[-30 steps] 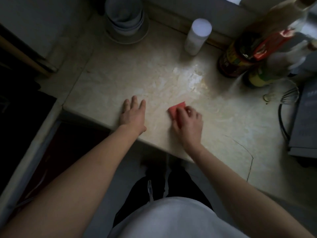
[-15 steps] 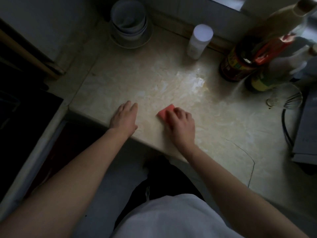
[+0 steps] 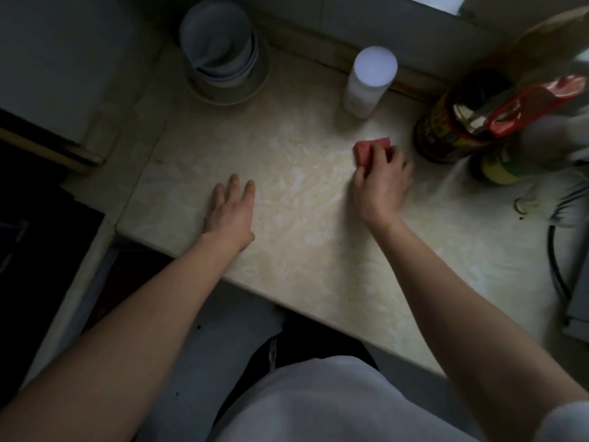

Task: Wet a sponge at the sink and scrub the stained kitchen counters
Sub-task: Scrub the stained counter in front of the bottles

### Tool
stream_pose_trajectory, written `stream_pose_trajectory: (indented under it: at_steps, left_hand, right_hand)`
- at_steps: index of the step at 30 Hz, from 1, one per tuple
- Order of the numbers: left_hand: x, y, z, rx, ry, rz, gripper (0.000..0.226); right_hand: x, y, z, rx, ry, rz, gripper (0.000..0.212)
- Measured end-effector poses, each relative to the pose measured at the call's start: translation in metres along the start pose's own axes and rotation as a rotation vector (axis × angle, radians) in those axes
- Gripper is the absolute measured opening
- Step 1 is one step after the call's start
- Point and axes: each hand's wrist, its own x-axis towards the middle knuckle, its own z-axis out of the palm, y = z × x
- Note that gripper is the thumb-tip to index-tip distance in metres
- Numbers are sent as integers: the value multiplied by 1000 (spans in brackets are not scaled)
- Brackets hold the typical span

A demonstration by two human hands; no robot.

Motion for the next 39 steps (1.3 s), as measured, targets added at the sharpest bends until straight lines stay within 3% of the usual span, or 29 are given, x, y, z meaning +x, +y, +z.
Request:
stream_pose_trajectory:
  at_steps: [8, 14, 18, 22, 26, 32, 39]
  left_hand:
    - [2, -8, 0, 21, -11, 29, 108]
    - [11, -34, -9, -55, 121, 167, 71]
    - [-10, -58, -3, -112, 224, 82, 63]
    - [-26, -75, 9, -93, 198, -14, 72]
    - [-22, -80, 14, -134, 140, -82, 78]
    - [-14, -74, 17, -104, 187, -92, 74]
    - [-11, -77, 29, -69, 189, -94, 73]
  right_hand:
    - [-89, -45, 28, 46, -150, -352, 39]
    - [-188, -68, 37, 59, -336, -774, 40]
    - [-195, -70, 38, 53, -352, -860, 43]
    - [-170, -68, 42, 20, -311, -802, 49]
    - [-103, -76, 40, 6, -194, -583, 44]
    - [12, -84, 44, -56, -56, -304, 41]
    - [21, -102, 46, -20, -62, -250, 45]
